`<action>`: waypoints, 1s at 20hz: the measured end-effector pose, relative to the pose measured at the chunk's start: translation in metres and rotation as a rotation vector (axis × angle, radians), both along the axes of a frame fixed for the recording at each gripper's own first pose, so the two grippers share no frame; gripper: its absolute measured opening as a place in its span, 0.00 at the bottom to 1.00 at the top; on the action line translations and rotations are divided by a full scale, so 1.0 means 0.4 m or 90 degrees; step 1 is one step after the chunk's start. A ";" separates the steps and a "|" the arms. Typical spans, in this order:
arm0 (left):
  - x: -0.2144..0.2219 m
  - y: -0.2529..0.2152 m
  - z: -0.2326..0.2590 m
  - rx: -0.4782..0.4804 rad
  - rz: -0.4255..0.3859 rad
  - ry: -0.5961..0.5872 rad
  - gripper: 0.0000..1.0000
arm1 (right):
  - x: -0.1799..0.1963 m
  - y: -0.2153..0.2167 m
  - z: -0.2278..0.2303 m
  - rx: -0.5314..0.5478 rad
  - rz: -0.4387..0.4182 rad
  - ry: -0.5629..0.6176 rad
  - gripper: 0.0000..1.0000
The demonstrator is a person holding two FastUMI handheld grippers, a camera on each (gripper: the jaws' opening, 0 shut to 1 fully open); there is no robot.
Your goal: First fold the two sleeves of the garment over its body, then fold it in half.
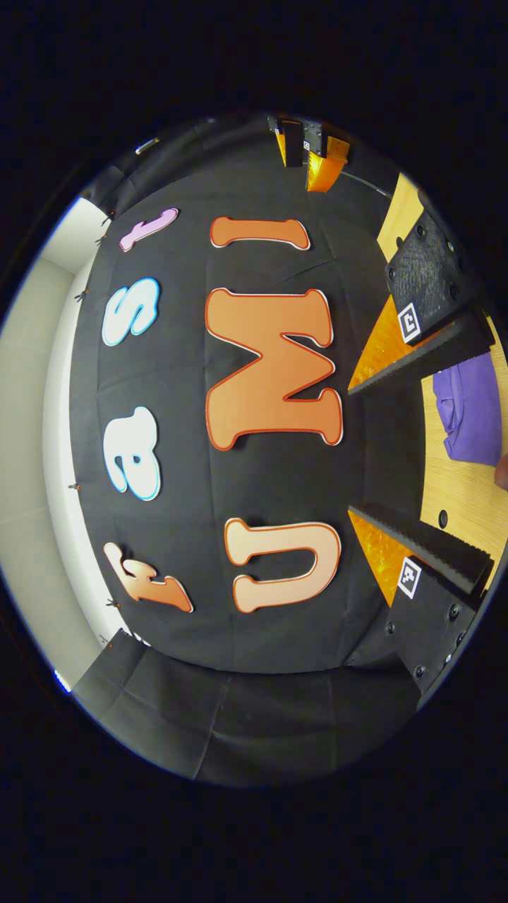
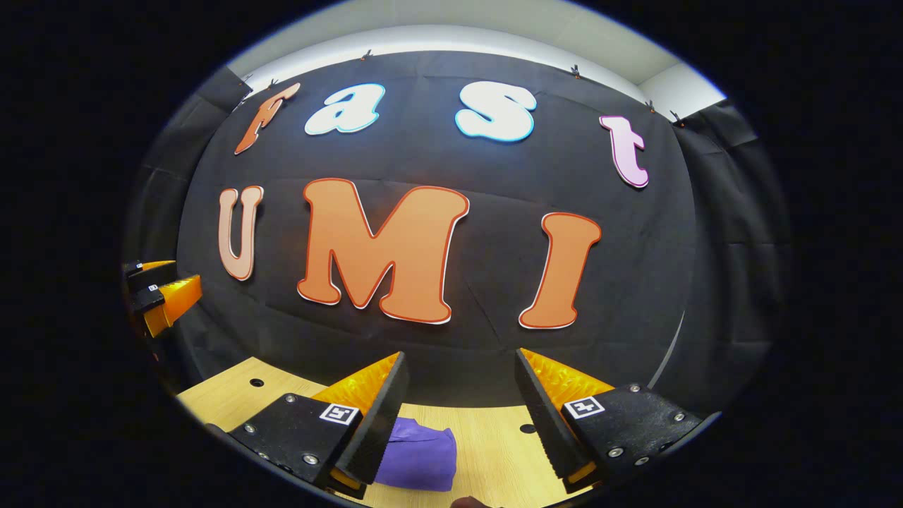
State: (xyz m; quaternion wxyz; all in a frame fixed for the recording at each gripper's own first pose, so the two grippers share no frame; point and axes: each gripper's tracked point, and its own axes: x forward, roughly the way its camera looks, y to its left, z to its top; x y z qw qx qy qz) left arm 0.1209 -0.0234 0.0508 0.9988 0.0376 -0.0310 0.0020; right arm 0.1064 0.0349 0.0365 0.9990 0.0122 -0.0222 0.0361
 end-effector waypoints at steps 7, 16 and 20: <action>-0.077 0.014 -0.004 -0.002 0.002 -0.047 0.94 | -0.064 -0.007 -0.024 0.024 -0.007 -0.009 0.89; -0.136 0.007 -0.069 0.006 0.029 -0.034 0.93 | -0.092 -0.020 -0.058 0.001 0.003 -0.026 0.90; -0.158 -0.007 -0.082 0.015 0.036 -0.032 0.94 | -0.100 -0.021 -0.074 0.001 0.014 -0.027 0.89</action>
